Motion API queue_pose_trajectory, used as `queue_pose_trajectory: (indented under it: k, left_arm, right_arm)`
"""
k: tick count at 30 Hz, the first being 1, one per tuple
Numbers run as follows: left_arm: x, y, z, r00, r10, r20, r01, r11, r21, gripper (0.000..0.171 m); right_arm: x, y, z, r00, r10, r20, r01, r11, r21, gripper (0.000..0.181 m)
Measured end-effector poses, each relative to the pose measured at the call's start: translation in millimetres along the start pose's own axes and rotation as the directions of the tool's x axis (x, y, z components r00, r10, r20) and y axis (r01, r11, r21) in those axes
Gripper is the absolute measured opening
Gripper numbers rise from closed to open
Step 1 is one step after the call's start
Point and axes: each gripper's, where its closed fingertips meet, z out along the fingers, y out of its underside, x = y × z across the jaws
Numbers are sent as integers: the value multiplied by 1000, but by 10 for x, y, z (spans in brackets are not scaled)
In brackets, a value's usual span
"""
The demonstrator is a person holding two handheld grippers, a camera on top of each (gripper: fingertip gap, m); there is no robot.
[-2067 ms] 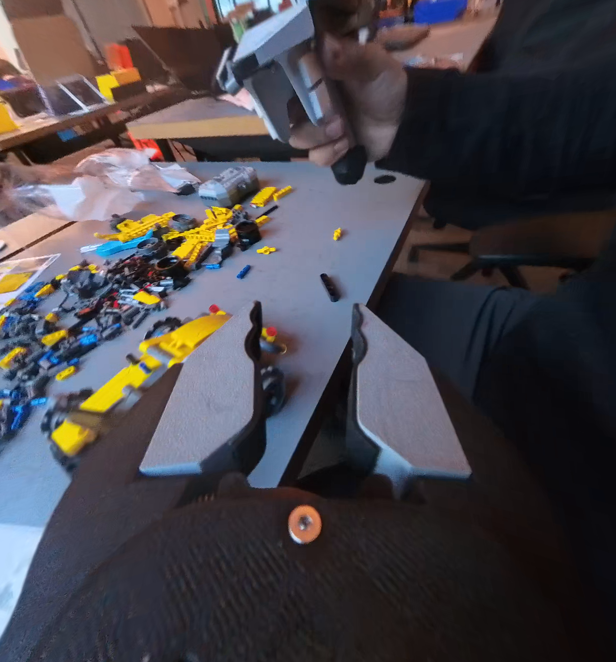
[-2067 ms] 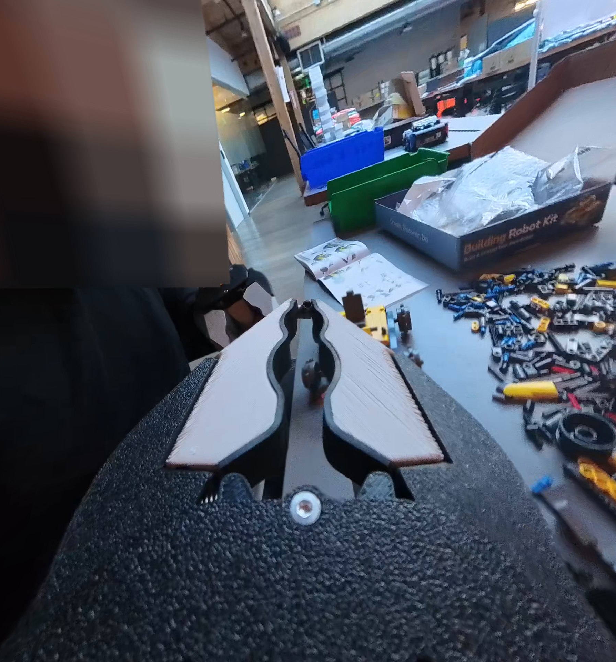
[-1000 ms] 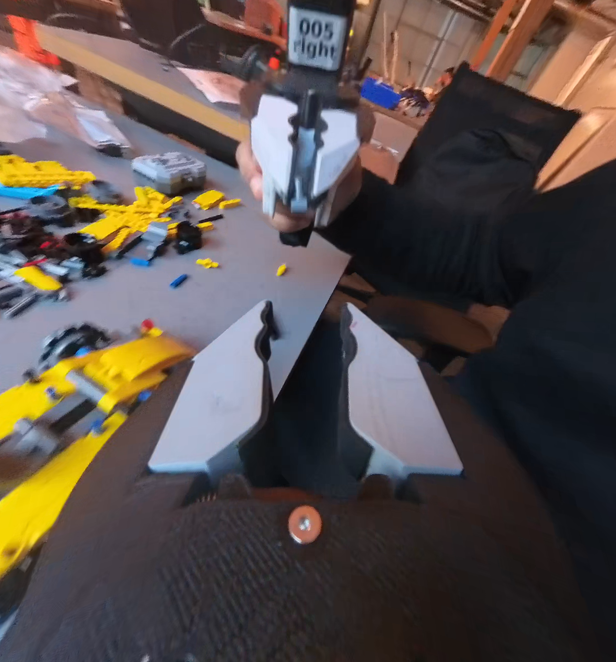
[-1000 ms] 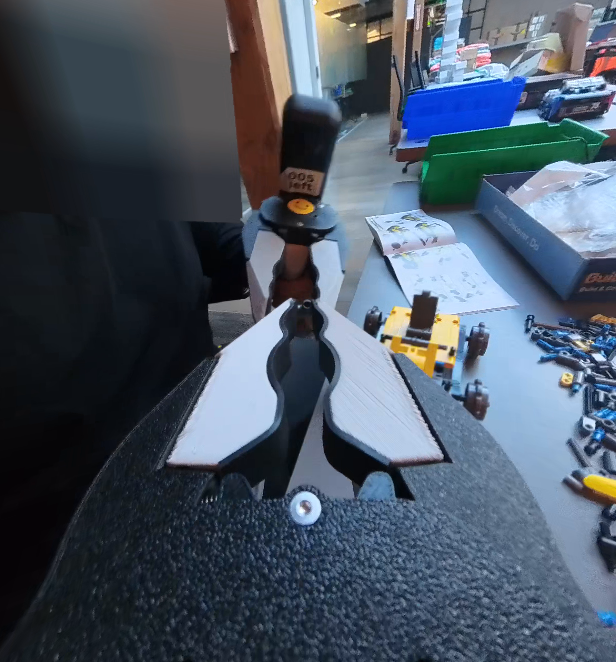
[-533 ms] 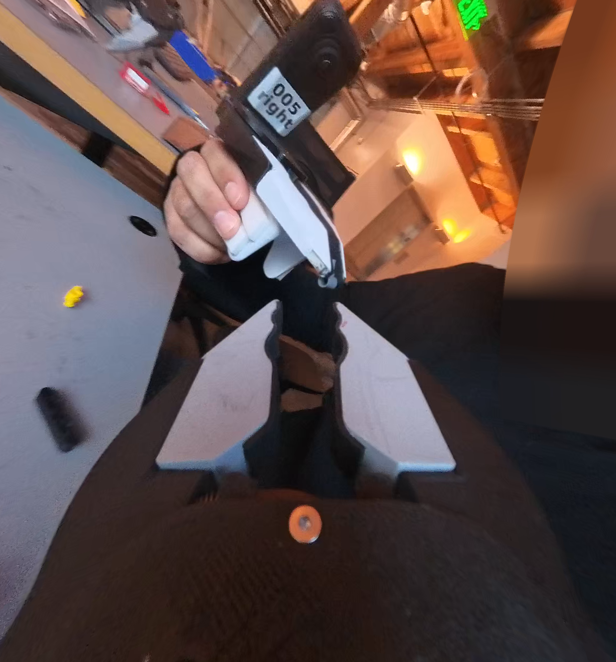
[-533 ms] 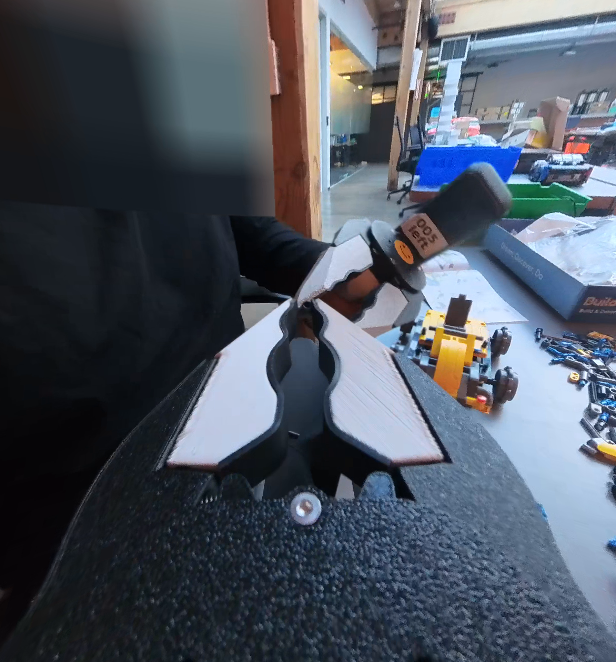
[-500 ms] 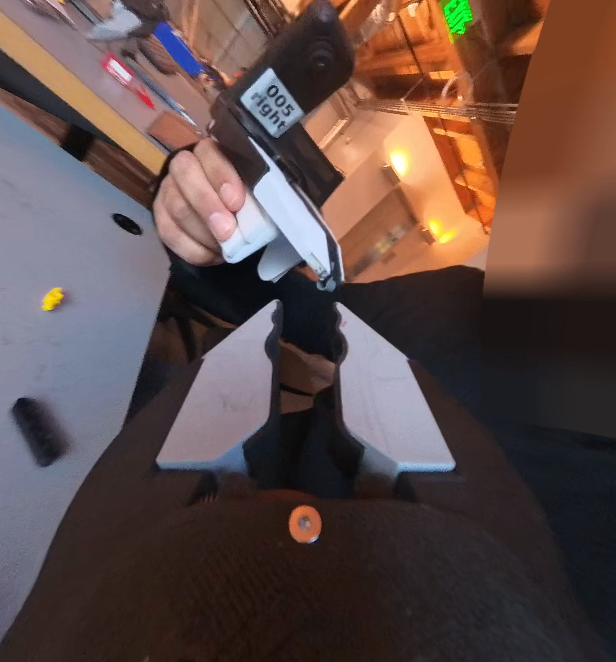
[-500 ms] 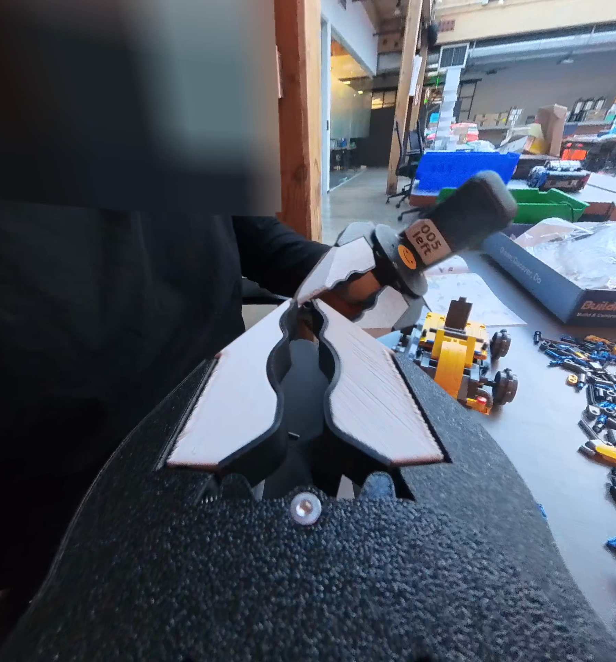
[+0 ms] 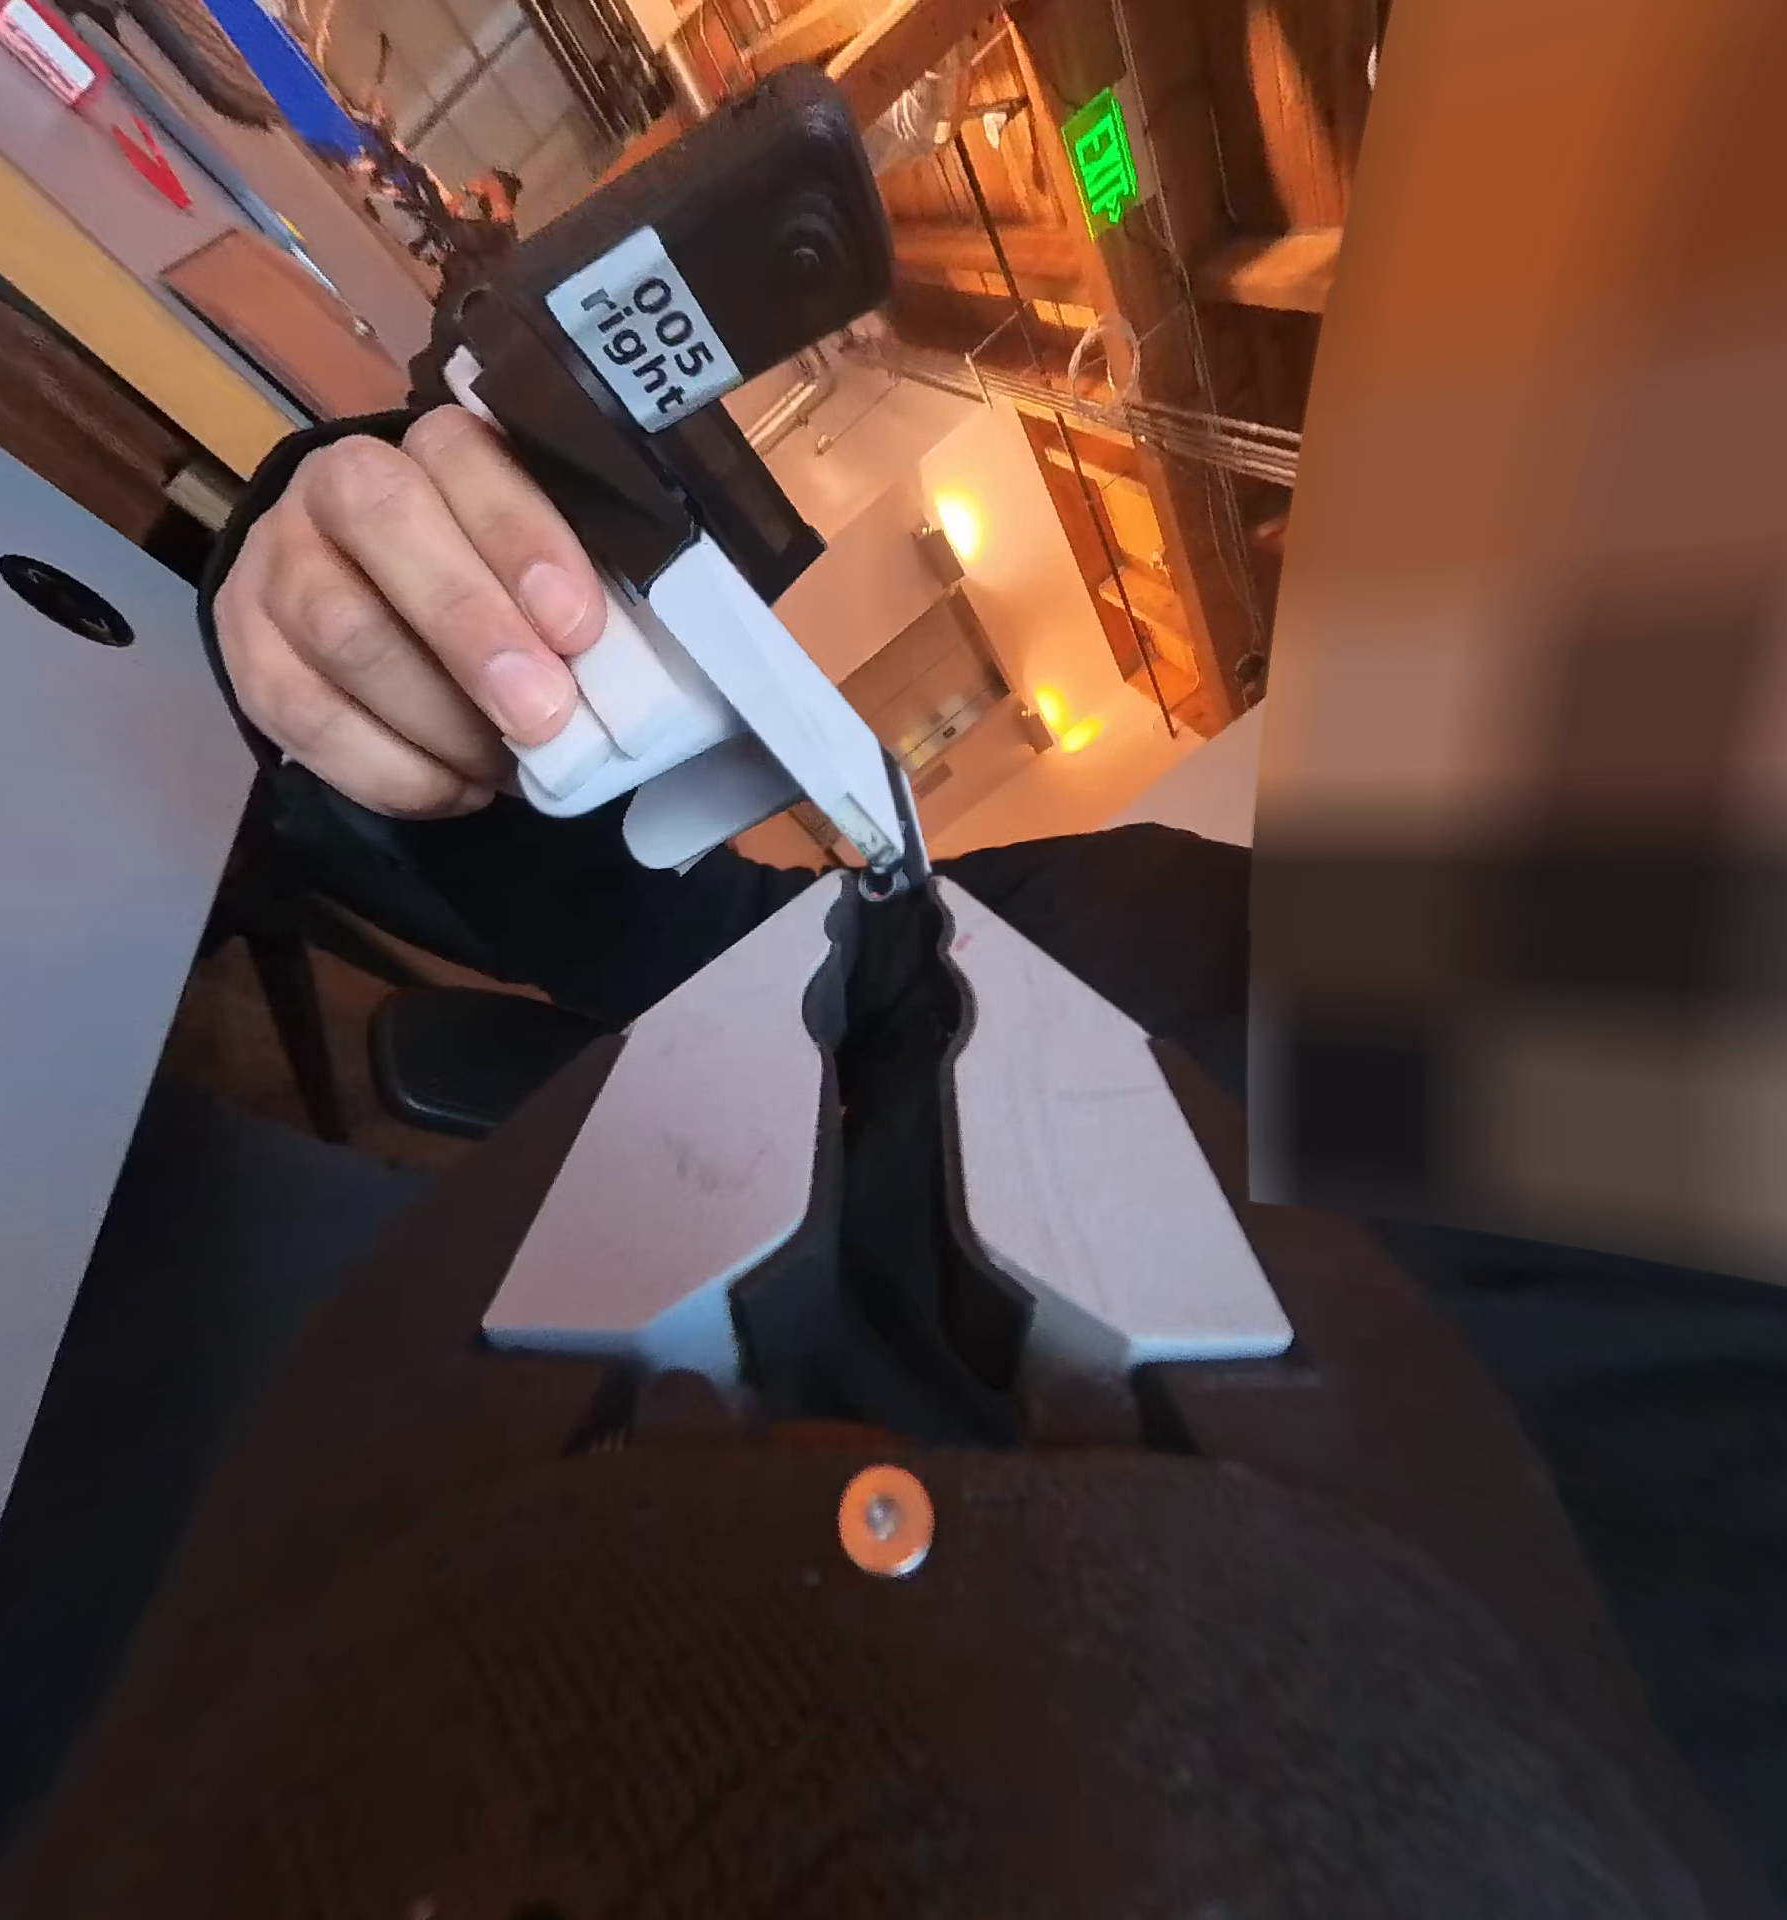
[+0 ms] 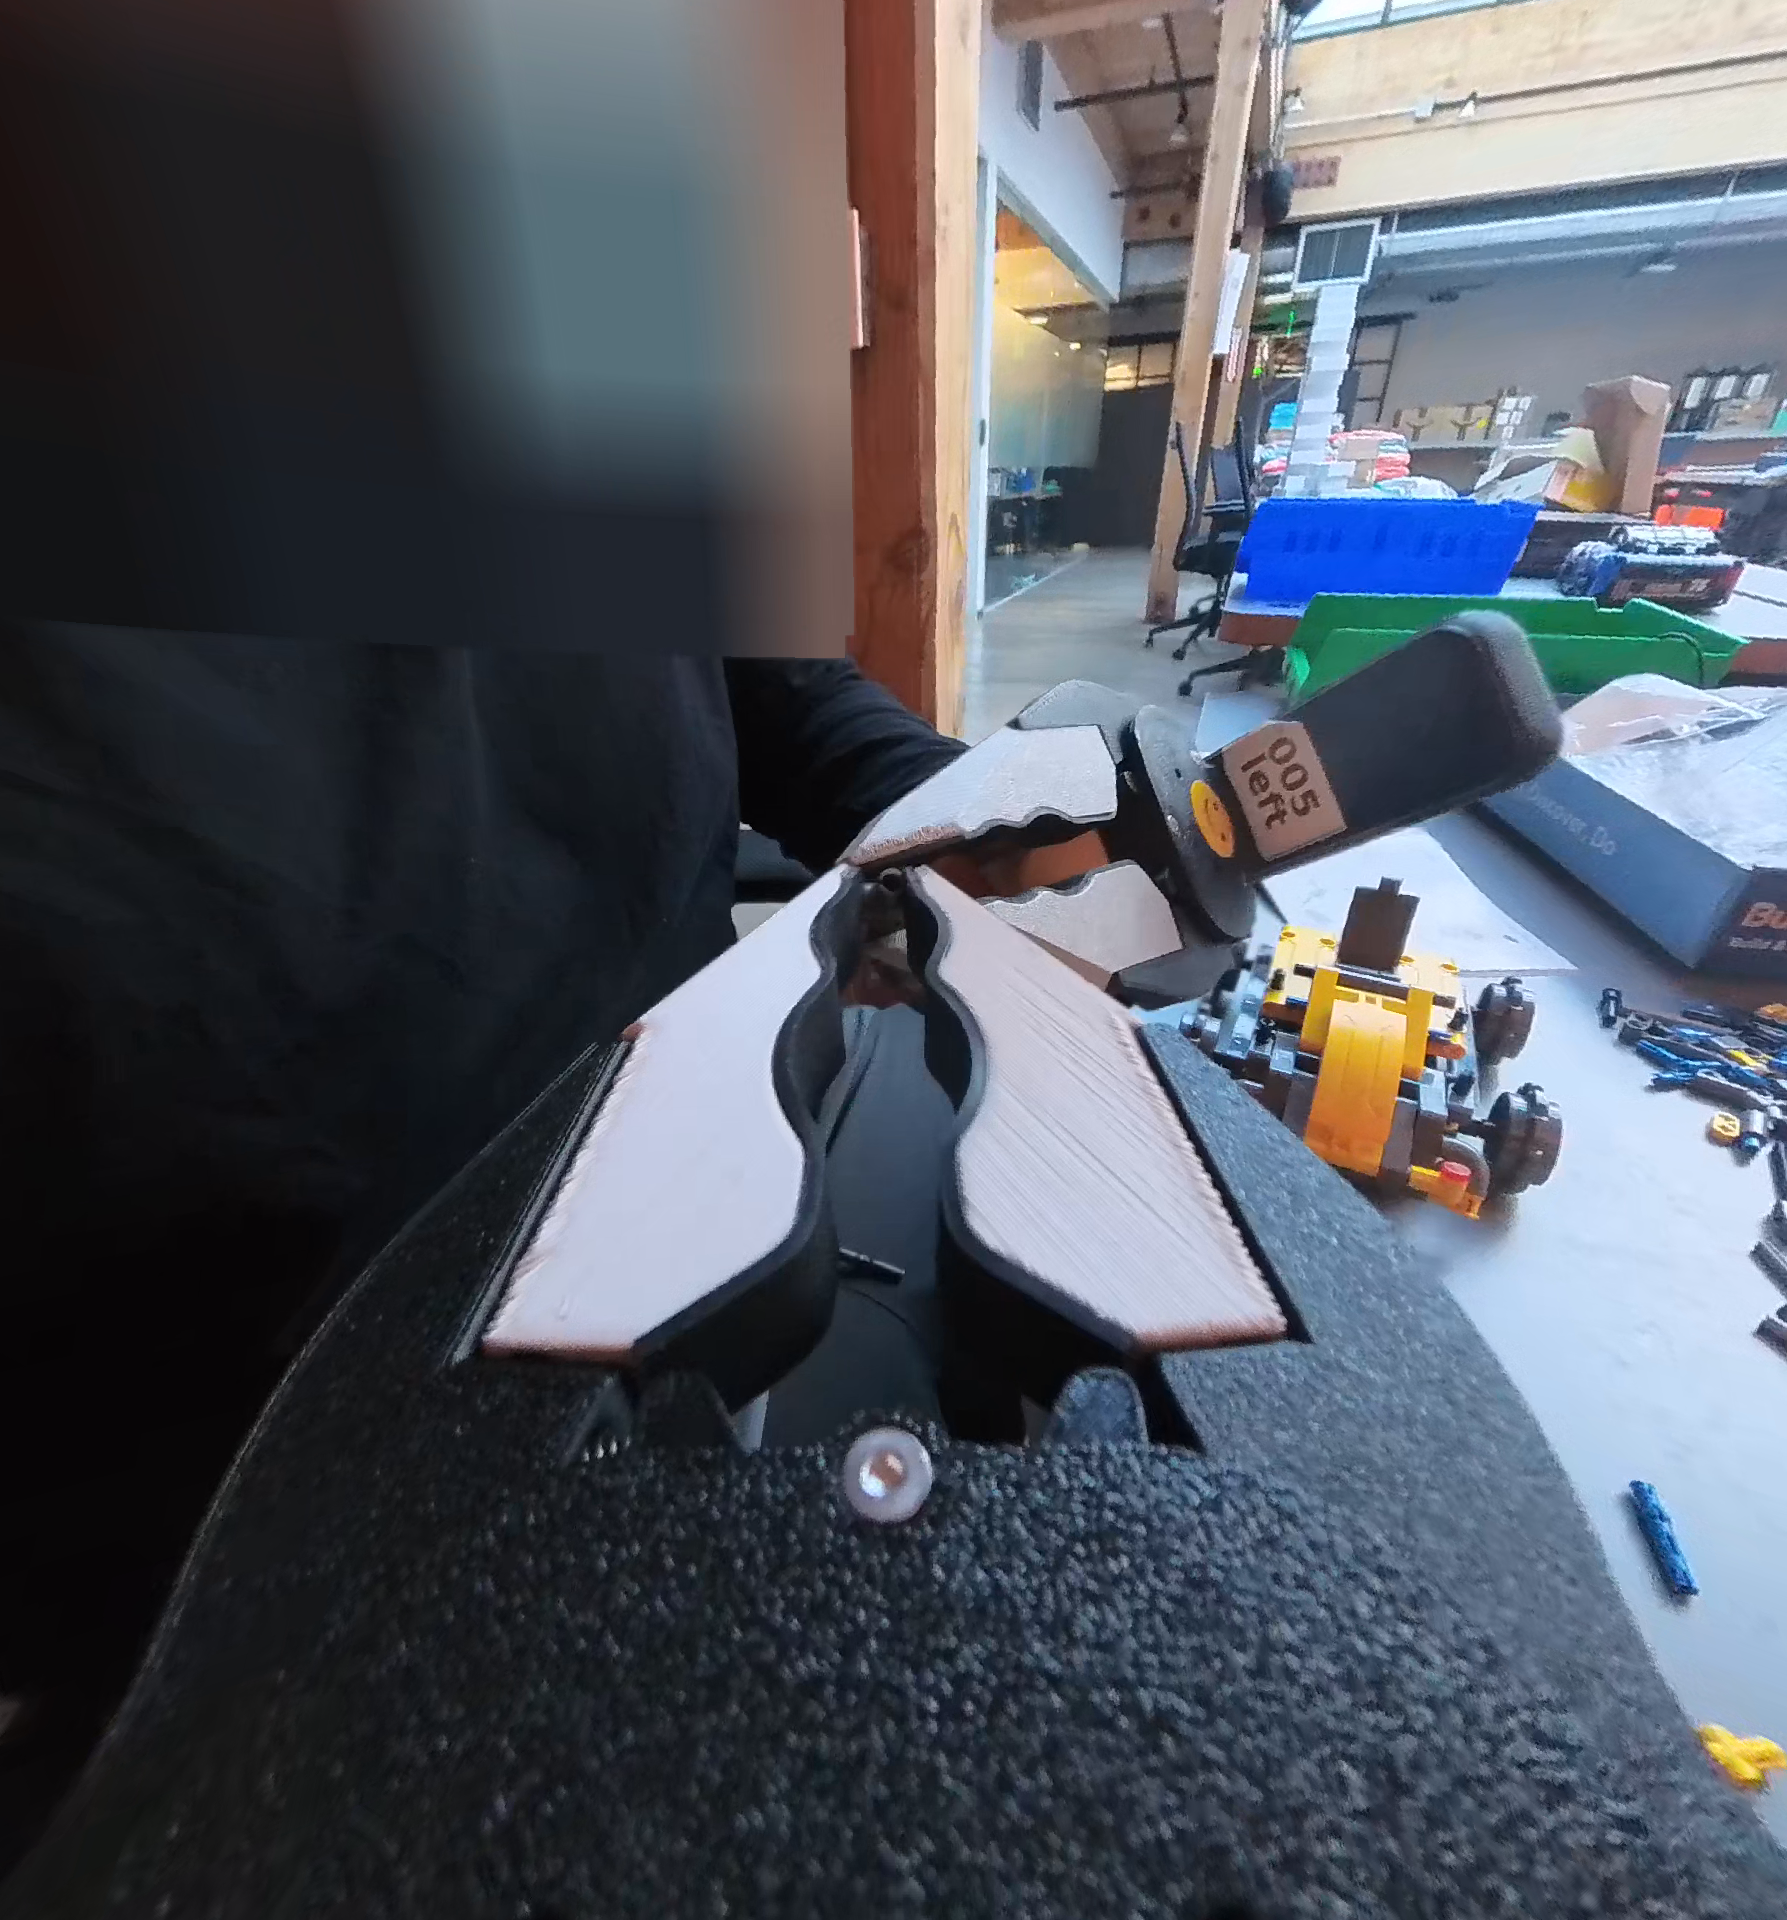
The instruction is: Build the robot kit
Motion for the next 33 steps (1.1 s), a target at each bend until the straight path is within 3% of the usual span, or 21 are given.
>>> queue_pose_trajectory:
  k: [8,12,15,21,25,33]
  left_arm:
    - [-194,-278,-103,997,21,81,-42,962,271,4]
    - [-364,-437,-176,996,-54,66,25,925,380,2]
    - [-387,-431,-122,993,-117,-3,111,926,360,4]
    - [-515,-342,-115,987,-155,52,134,950,281,5]
    - [-530,-342,-127,980,-198,26,184,946,267,12]
    - [-569,-360,-147,986,-131,103,97,954,284,4]
  right_arm:
    - [306,6,-172,978,149,-148,-129,982,135,9]
    - [508,58,-290,954,184,-238,-145,974,173,7]
    - [480,69,-338,962,153,-227,-122,982,146,9]
    - [463,195,-383,963,12,-270,-19,1000,-21,9]
    - [420,221,-352,962,-66,-266,39,994,-105,7]
    - [505,279,-354,935,-94,-341,34,983,-179,7]
